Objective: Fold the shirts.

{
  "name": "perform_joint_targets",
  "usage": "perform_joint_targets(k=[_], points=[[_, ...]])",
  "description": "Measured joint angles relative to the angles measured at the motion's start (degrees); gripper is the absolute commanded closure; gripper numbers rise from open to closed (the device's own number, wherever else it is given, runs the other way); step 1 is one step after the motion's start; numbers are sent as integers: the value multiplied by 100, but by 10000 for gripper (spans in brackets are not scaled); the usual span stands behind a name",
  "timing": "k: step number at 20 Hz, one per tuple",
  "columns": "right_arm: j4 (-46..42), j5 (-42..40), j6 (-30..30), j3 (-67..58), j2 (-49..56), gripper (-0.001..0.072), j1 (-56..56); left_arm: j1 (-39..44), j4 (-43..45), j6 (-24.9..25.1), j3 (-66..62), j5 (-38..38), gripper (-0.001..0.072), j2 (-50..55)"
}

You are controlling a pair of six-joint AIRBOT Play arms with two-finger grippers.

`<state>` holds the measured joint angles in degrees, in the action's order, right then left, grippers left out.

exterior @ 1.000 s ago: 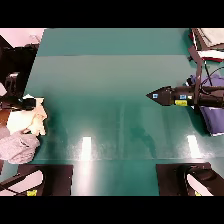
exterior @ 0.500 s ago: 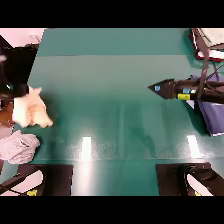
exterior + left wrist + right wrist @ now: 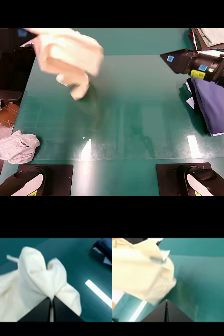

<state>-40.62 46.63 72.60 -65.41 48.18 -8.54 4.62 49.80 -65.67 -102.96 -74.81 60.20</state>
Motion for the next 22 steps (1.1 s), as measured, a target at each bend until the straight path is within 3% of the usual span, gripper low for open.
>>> perform_joint_targets(k=[6,11,12,13,14,17,22], points=[[-4,-101,0,-409,0,697,0,1589,-46,267,-289,514,683,737],[-4,-15,0,-656,0,697,0,2081,-31,210,-326,575,680,2076],[-4,52,0,-691,0,697,0,2111,31,129,-328,588,654,2323],[-4,116,-2,-713,-2,697,0,2133,98,44,-334,590,438,2511],[-7,192,0,-728,-2,697,0,2135,197,-57,-334,584,278,2664],[-46,367,0,-756,-2,697,0,1958,428,-280,-343,273,269,2837],[-136,481,-2,-767,-2,697,0,1239,588,-603,-118,-922,269,2852]])
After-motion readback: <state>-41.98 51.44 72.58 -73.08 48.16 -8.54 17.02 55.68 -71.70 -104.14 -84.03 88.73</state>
